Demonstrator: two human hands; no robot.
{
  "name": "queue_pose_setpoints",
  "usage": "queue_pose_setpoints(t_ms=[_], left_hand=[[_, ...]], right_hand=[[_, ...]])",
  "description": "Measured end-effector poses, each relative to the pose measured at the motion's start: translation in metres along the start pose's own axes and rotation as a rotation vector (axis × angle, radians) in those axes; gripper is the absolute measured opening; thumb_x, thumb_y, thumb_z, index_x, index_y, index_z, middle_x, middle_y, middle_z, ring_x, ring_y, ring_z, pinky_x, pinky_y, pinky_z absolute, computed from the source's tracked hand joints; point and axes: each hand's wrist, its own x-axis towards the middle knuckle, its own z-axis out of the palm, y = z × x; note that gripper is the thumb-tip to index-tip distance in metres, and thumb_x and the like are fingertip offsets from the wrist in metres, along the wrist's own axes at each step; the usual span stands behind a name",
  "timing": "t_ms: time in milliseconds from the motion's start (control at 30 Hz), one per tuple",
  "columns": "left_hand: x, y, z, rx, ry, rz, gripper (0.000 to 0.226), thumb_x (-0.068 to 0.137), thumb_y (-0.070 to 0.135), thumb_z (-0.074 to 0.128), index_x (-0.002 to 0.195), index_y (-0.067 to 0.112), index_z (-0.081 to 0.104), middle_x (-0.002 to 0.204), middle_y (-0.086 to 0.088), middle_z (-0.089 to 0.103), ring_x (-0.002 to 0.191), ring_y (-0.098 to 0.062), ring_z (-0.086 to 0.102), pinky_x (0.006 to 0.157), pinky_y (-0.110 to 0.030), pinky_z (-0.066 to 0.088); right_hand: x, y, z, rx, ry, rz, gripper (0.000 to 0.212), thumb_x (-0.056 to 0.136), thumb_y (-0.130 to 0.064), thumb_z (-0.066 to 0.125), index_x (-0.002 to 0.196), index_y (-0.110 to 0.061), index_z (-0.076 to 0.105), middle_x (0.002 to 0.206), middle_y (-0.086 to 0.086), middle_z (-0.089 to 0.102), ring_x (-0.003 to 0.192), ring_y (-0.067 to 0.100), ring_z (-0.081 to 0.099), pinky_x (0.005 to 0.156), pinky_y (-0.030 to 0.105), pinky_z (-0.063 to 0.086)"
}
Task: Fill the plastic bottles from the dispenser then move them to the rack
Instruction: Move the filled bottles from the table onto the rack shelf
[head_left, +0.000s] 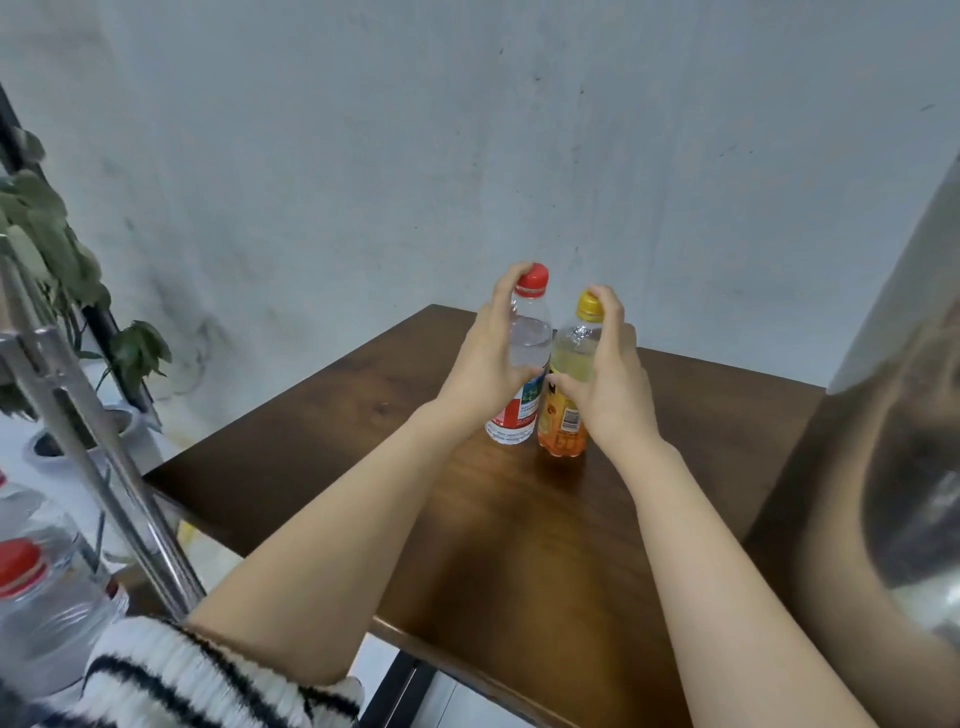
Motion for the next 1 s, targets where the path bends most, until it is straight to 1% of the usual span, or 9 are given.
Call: queue_pose_setpoints(t_ms=[133, 267, 333, 433, 567, 700, 733, 867, 1000], left_hand=[[-0.031, 0.01, -0.006, -0.02, 0.04, 0.003, 0.097, 0.076, -0.003, 0.075, 0.146, 0.038, 0.022, 0.147, 0.014, 0.036, 0.131, -0.01, 0.042, 0.107, -0.025, 0.038], [-0.067, 0.03, -0.019, 0.001, 0.102, -0.043, 0.093, 0.082, 0.0, 0.073, 0.148, 0.039, 0.021, 0.142, 0.017, 0.036, 0.125, 0.009, 0.037, 0.099, -0.009, 0.032], [-0.086, 0.044, -0.028, -0.004, 0.126, -0.068, 0.091, 0.083, 0.004, 0.074, 0.147, 0.042, 0.021, 0.144, 0.012, 0.039, 0.125, 0.004, 0.039, 0.102, -0.014, 0.034], [-0.113, 0.067, -0.044, 0.015, 0.144, -0.104, 0.093, 0.083, 0.013, 0.077, 0.141, 0.055, 0.018, 0.148, 0.008, 0.037, 0.128, -0.002, 0.039, 0.105, -0.025, 0.036], [-0.149, 0.091, -0.063, 0.047, 0.175, -0.112, 0.097, 0.083, 0.017, 0.078, 0.134, 0.067, 0.012, 0.148, 0.011, 0.036, 0.126, 0.0, 0.038, 0.102, -0.024, 0.035], [-0.183, 0.11, -0.084, 0.059, 0.183, -0.146, 0.104, 0.081, 0.013, 0.079, 0.131, 0.071, 0.009, 0.148, 0.01, 0.036, 0.126, -0.001, 0.037, 0.104, -0.029, 0.035], [-0.191, 0.114, -0.089, 0.065, 0.19, -0.152, 0.104, 0.081, 0.012, 0.08, 0.132, 0.07, 0.01, 0.148, 0.01, 0.037, 0.125, 0.001, 0.038, 0.103, -0.026, 0.034], [-0.229, 0.124, -0.109, 0.124, 0.214, -0.151, 0.108, 0.077, 0.011, 0.082, 0.138, 0.065, 0.011, 0.139, 0.02, 0.039, 0.122, 0.015, 0.039, 0.095, -0.002, 0.029], [-0.281, 0.128, -0.128, 0.164, 0.24, -0.19, 0.112, 0.074, 0.008, 0.084, 0.139, 0.064, 0.012, 0.143, 0.024, 0.039, 0.132, 0.006, 0.038, 0.106, -0.01, 0.033]], right_hand=[[-0.025, -0.01, -0.009, 0.04, -0.023, -0.01, 0.097, 0.081, -0.016, 0.079, 0.146, -0.042, 0.012, 0.141, 0.008, 0.043, 0.119, 0.028, 0.056, 0.091, 0.044, 0.055], [-0.053, -0.025, -0.017, 0.048, -0.027, -0.058, 0.097, 0.081, -0.018, 0.08, 0.146, -0.043, 0.013, 0.145, 0.004, 0.04, 0.124, 0.024, 0.053, 0.093, 0.043, 0.055], [-0.068, -0.033, -0.02, 0.053, -0.036, -0.083, 0.097, 0.08, -0.02, 0.081, 0.145, -0.045, 0.013, 0.146, 0.002, 0.038, 0.125, 0.023, 0.053, 0.093, 0.041, 0.055], [-0.091, -0.046, -0.026, 0.039, -0.056, -0.108, 0.097, 0.081, -0.023, 0.08, 0.146, -0.046, 0.012, 0.149, -0.001, 0.035, 0.127, 0.021, 0.052, 0.095, 0.037, 0.052], [-0.121, -0.064, -0.038, 0.062, -0.096, -0.174, 0.098, 0.081, -0.023, 0.08, 0.146, -0.047, 0.01, 0.148, -0.002, 0.035, 0.126, 0.018, 0.052, 0.094, 0.033, 0.05], [-0.149, -0.085, -0.048, 0.1, -0.141, -0.218, 0.099, 0.08, -0.022, 0.08, 0.144, -0.05, 0.01, 0.145, -0.002, 0.037, 0.121, 0.019, 0.055, 0.093, 0.035, 0.052], [-0.155, -0.091, -0.05, 0.106, -0.155, -0.221, 0.099, 0.08, -0.023, 0.08, 0.144, -0.05, 0.01, 0.146, -0.002, 0.036, 0.122, 0.018, 0.054, 0.094, 0.034, 0.051], [-0.183, -0.112, -0.058, 0.149, -0.221, -0.275, 0.099, 0.08, -0.024, 0.081, 0.145, -0.051, 0.011, 0.143, -0.005, 0.037, 0.12, 0.015, 0.053, 0.091, 0.03, 0.048], [-0.212, -0.134, -0.052, 0.222, -0.298, -0.342, 0.101, 0.078, -0.025, 0.082, 0.143, -0.055, 0.011, 0.142, -0.011, 0.038, 0.112, 0.001, 0.045, 0.089, 0.025, 0.046]])
